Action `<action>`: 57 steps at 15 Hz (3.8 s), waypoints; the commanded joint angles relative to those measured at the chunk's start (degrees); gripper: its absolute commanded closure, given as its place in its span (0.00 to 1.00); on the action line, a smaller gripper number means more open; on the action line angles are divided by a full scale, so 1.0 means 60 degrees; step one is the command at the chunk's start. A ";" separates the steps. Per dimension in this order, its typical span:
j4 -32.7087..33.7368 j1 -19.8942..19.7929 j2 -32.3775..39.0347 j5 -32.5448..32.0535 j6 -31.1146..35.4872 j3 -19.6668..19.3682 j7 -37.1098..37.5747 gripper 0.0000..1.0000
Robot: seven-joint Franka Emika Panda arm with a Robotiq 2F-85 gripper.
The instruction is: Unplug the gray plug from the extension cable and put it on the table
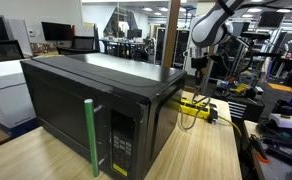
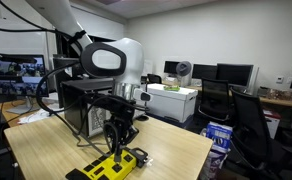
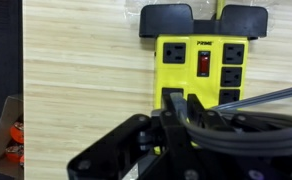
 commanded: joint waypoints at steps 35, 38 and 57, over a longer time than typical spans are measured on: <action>0.0154 0.0695 0.0083 -0.1316 0.2055 -0.0076 0.3647 0.00; -0.0651 0.1058 -0.1134 -0.1552 0.2242 -0.0116 0.4421 0.00; -0.3235 0.2900 -0.8588 0.1406 -0.2252 0.1112 0.4312 0.00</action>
